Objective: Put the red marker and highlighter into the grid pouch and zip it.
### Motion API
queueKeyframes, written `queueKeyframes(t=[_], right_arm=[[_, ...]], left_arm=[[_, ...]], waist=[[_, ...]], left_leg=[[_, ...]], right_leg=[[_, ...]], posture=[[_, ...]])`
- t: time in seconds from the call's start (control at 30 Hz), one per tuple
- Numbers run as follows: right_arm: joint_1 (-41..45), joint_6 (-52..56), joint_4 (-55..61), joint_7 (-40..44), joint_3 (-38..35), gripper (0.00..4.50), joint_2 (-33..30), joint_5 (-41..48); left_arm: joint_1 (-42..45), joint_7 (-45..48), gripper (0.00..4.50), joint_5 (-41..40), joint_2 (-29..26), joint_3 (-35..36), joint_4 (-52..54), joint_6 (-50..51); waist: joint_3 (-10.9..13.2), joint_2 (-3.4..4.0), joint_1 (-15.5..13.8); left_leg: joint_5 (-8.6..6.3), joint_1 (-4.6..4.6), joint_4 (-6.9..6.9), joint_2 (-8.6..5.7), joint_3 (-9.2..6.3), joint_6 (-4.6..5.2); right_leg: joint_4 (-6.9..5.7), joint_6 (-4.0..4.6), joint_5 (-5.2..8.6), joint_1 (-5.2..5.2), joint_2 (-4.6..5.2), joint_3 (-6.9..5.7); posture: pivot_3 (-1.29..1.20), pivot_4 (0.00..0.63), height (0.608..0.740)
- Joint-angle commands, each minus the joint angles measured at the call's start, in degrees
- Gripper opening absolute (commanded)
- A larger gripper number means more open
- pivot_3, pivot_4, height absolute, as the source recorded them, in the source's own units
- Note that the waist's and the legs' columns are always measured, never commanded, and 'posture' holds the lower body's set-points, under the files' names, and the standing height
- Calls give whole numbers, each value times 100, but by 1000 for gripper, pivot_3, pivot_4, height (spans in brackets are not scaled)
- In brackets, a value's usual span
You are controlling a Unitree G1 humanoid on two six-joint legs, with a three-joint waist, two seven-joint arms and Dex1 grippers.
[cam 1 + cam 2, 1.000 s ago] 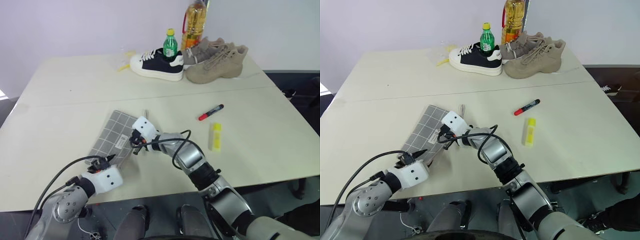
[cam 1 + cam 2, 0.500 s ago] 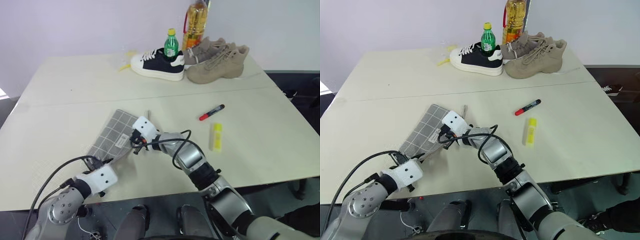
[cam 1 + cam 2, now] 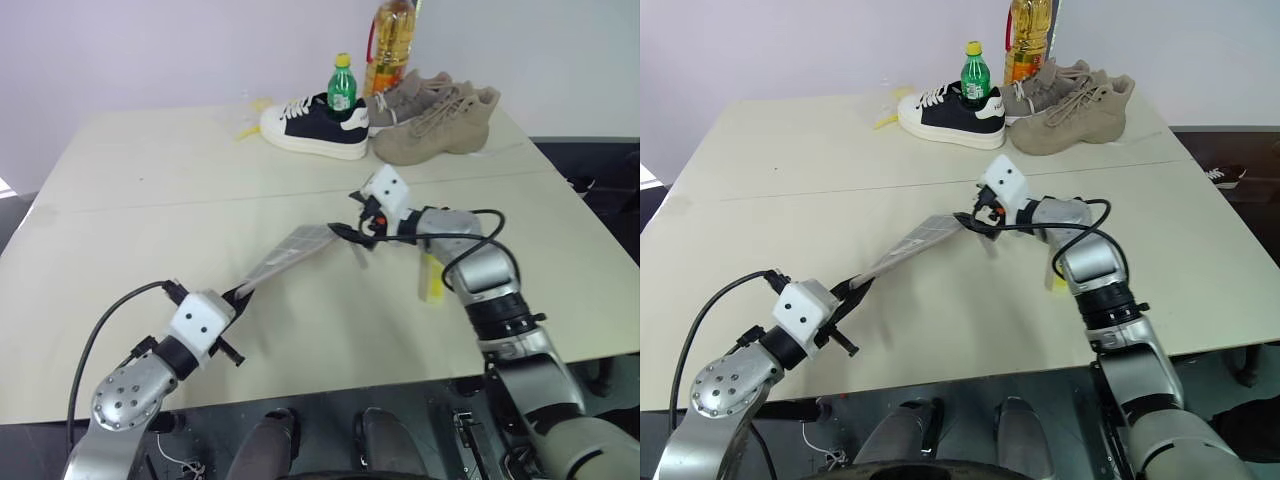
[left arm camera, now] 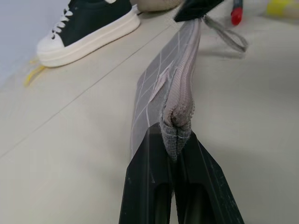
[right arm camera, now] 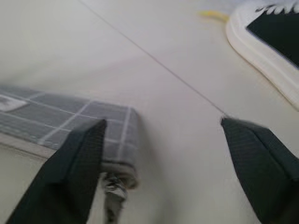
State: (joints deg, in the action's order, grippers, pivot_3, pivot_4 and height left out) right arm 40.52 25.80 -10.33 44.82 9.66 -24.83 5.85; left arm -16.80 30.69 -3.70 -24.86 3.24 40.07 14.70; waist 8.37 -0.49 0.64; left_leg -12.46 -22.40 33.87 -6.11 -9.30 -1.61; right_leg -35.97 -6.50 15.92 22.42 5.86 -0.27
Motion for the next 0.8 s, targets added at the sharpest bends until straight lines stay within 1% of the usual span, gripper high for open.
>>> queueKeyframes(t=[0.03,0.13,0.23,0.37,0.5,0.63,0.8], right_arm=[[-31,-36,41,284,-306,3836,-253,225],[-119,132,137,493,-457,3836,-373,456],[-357,225,313,824,-472,3836,-652,568],[-522,319,441,925,-696,3836,-768,808],[-489,505,458,930,-1088,3836,-837,1136],[-618,542,577,1046,-1057,3836,-974,1203],[-677,634,649,888,-927,3836,-831,1199]], left_arm=[[190,68,0,-189,-71,-82,182,49],[288,90,0,-200,-100,-146,112,68],[391,92,0,-179,-118,-231,23,81],[465,55,0,-142,-110,-309,-72,84],[476,-40,0,-62,-76,-363,-166,120],[524,-260,0,40,8,-370,-317,130],[639,-420,0,2,168,-433,-400,96]], waist=[[1,-1,-9],[1,-2,-7],[1,-1,-17],[2,-2,-20],[3,-2,-26],[3,-3,-64],[3,-3,-117]], left_leg=[[0,0,1,-1,1,0],[0,0,4,-2,3,0],[0,-1,4,-2,5,0],[0,-2,4,-1,6,0],[0,-2,5,0,8,0],[0,-3,6,-1,8,0],[0,-2,7,1,13,0]], right_leg=[[1,6,3,-1,1,0],[5,13,7,-6,2,0],[6,14,7,-6,4,1],[11,15,7,-7,5,2],[13,18,6,-7,5,2],[18,18,6,-10,5,2],[22,22,3,-10,6,2]], posture=[[0,150,740],[0,150,740],[0,150,740],[0,150,740],[0,150,740],[0,150,740],[0,150,740]])
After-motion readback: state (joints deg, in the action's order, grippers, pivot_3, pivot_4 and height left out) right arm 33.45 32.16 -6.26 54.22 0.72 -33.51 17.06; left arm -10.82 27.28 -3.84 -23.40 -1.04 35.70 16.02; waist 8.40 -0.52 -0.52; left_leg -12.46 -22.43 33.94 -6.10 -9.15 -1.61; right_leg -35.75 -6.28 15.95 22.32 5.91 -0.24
